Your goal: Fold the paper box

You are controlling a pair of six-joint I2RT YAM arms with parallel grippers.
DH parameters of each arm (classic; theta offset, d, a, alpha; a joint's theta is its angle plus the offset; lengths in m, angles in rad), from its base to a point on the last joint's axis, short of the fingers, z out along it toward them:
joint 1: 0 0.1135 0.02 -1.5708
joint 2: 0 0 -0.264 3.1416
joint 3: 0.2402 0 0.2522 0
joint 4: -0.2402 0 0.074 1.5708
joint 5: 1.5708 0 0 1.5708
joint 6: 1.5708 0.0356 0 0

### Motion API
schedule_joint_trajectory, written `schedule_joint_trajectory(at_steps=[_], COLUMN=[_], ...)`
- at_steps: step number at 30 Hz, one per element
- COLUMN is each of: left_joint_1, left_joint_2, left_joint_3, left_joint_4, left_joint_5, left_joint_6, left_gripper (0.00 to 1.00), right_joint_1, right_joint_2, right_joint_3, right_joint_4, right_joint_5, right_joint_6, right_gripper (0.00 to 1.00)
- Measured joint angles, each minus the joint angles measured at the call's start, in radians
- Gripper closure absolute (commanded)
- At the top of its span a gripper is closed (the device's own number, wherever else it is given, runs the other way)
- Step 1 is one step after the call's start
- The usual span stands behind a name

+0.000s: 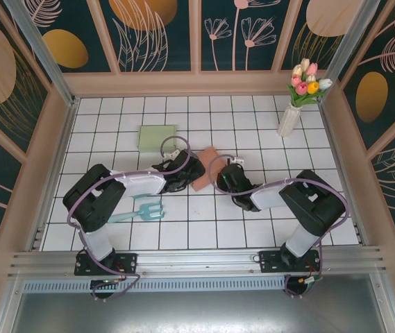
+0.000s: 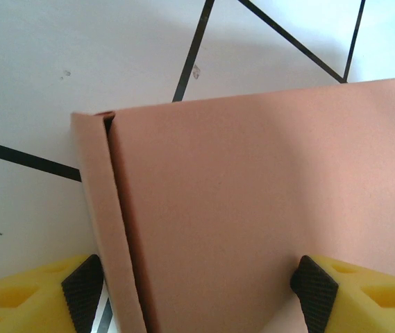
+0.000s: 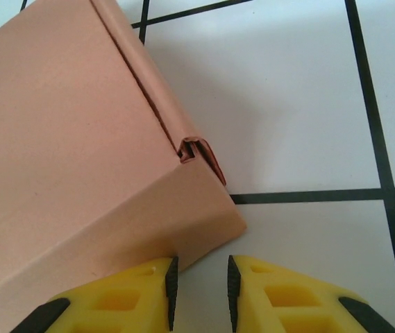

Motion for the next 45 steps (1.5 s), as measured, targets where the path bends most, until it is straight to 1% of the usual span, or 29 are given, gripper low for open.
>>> schedule_joint_trajectory(at_steps=[5,10,15,17,19,21,26,28,30,34,37,45], left_joint_1=[-0.007,-0.012,-0.012,-0.007,0.012,0.048,0.149,0.164,0.164,0.158,0.156,0.156], left_joint_2=[-0.041,-0.129,-0.206,-0.204,-0.179,-0.130,0.062,0.143,0.210,0.280,0.290,0.297], left_joint_3=[-0.022,-0.042,-0.087,-0.060,0.008,0.090,0.249,0.291,0.322,0.347,0.348,0.309], left_joint_4=[-0.007,0.007,0.082,0.074,0.051,0.054,0.102,0.104,0.103,0.106,0.117,0.241], left_joint_5=[0.025,0.041,0.053,0.040,0.029,0.030,0.100,0.129,0.165,0.231,0.286,0.423], left_joint_6=[0.036,0.089,0.192,0.252,0.315,0.373,0.504,0.543,0.572,0.604,0.618,0.612], left_gripper=[0.20,0.18,0.16,0.16,0.16,0.17,0.20,0.22,0.23,0.27,0.29,0.31], right_joint_1=[-0.077,-0.164,-0.247,-0.262,-0.271,-0.277,-0.298,-0.304,-0.314,-0.328,-0.336,-0.352], right_joint_2=[-0.017,-0.028,-0.029,-0.028,-0.022,-0.009,0.005,0.012,0.022,0.038,0.051,0.100], right_joint_3=[0.024,0.064,0.063,0.063,0.063,0.063,0.063,0.064,0.065,0.067,0.072,0.121], right_joint_4=[-0.045,-0.119,-0.141,-0.141,-0.141,-0.140,-0.120,-0.110,-0.100,-0.078,-0.064,-0.053], right_joint_5=[-0.132,-0.262,-0.373,-0.409,-0.443,-0.472,-0.518,-0.533,-0.550,-0.583,-0.597,-0.631], right_joint_6=[0.016,0.061,0.100,0.111,0.124,0.132,0.139,0.140,0.142,0.143,0.143,0.139], right_gripper=[0.72,0.74,0.76,0.80,0.84,0.85,0.85,0.90,0.90,0.91,0.91,0.91])
